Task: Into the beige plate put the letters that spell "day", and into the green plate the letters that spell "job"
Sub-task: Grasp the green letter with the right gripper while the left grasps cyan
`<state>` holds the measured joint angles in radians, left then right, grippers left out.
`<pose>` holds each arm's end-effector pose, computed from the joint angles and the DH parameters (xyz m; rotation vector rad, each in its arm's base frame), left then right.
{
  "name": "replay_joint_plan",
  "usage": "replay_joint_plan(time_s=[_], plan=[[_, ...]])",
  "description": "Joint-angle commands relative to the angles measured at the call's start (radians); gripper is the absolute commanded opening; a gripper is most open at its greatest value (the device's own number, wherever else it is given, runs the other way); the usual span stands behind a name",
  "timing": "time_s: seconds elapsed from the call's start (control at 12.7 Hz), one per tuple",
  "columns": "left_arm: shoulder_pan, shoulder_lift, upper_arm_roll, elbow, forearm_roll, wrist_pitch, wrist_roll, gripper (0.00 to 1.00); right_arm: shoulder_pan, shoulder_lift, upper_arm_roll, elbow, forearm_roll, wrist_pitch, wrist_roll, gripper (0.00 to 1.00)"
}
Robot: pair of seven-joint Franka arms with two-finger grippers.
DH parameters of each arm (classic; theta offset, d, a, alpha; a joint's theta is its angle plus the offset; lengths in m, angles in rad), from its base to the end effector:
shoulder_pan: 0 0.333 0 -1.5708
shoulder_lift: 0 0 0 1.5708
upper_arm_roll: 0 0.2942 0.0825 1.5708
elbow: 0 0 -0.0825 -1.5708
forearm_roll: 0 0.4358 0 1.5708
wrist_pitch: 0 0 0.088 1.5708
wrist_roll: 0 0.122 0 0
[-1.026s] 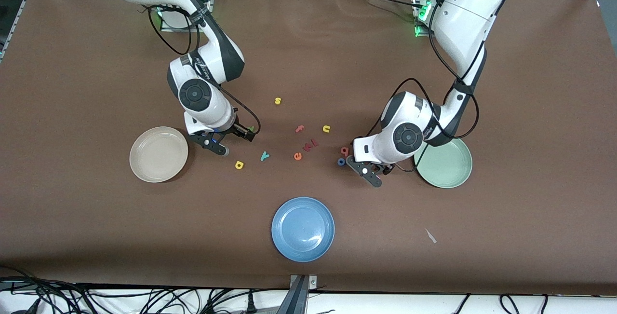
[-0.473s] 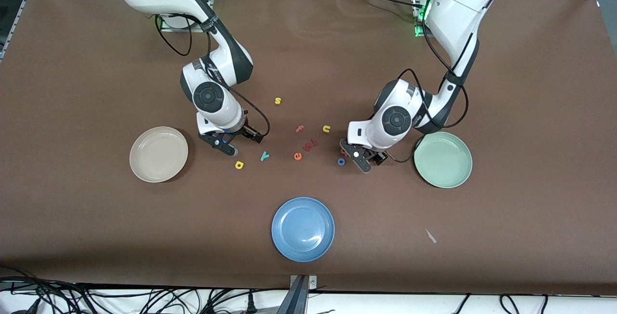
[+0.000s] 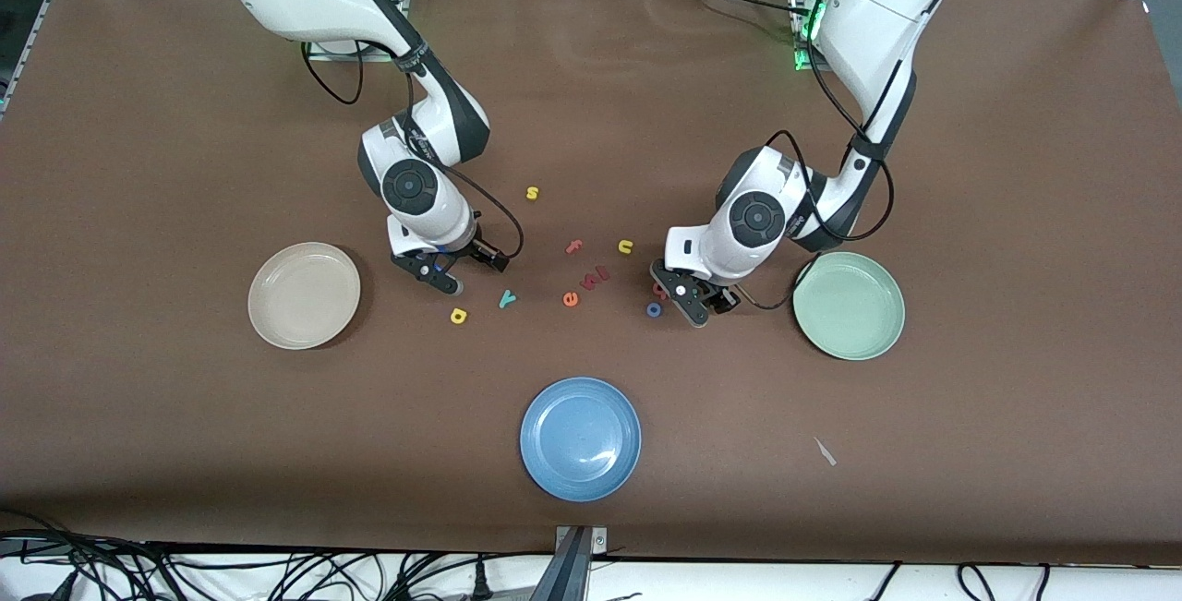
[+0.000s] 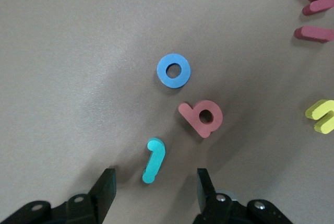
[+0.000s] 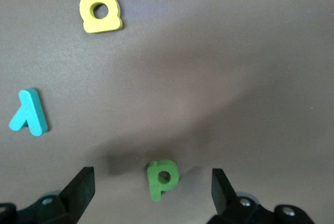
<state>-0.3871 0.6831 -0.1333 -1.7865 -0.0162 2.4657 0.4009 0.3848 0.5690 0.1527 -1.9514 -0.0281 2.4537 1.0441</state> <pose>0.5853 -0.3350 0.1008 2.7580 -1.2967 -0.0066 0.5393 0.3254 0.1065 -3.0352 0.7841 0.1389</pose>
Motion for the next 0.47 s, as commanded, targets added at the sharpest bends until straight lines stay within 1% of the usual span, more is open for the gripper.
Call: replay_joint_plan(time_s=[0.0,0.08,0.16,0.24,0.32,0.39], plan=[[-0.013,-0.002,0.009,-0.008,0.022,0.021,0.009,0.42,0.009,-0.006,-0.002,-0.044,-0.019,0.059,0.014,0.89],[-0.015,-0.002,0.009,-0.007,0.022,0.021,0.010,0.31,0.009,-0.006,-0.002,-0.055,-0.019,0.077,0.014,0.86],[-0.015,-0.002,0.009,-0.004,0.022,0.021,0.009,0.20,0.009,-0.006,-0.002,-0.061,-0.019,0.088,0.008,0.79],[-0.007,-0.002,0.009,-0.001,0.022,0.021,0.010,0.16,0.009,-0.006,-0.002,-0.061,-0.019,0.088,0.004,0.71],[-0.007,-0.002,0.009,-0.001,0.022,0.021,0.009,0.08,0.006,-0.006,-0.001,-0.063,-0.019,0.088,-0.004,0.64],[-0.013,-0.002,0.011,-0.001,0.021,0.021,0.003,0.01,0.006,-0.008,-0.001,-0.061,-0.019,0.087,-0.006,0.55]])
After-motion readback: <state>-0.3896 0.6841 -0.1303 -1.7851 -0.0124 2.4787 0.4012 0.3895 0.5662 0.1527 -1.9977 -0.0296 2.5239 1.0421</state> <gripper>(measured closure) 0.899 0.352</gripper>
